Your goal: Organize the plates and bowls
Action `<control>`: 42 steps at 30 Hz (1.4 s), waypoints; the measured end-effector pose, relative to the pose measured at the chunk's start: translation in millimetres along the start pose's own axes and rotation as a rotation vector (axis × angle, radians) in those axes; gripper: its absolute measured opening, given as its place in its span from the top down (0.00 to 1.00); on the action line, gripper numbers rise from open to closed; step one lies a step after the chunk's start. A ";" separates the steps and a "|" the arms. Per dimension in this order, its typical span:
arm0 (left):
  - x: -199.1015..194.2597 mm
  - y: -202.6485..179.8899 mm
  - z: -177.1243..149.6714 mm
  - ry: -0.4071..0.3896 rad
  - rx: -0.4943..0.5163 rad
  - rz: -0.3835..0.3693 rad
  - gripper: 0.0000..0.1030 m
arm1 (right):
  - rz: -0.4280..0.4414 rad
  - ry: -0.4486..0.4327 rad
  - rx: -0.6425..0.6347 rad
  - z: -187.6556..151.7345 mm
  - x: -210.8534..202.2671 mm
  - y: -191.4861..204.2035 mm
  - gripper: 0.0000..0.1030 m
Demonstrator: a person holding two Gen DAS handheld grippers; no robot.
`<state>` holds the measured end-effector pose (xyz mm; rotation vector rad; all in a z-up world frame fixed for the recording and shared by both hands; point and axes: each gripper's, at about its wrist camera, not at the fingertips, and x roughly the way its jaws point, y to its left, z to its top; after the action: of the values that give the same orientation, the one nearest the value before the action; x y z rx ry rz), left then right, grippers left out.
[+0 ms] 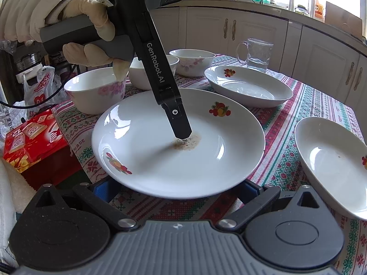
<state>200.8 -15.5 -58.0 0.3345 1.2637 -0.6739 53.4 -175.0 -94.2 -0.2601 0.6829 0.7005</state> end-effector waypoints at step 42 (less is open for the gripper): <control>-8.6 -60.6 121.5 -0.106 0.110 -0.058 0.20 | -0.110 -0.015 0.040 3.1 -54.4 -93.1 0.00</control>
<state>253.7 -129.9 -6.9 0.3488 1.1419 -0.8030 86.6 -270.4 -56.4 -0.2535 0.6624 0.5829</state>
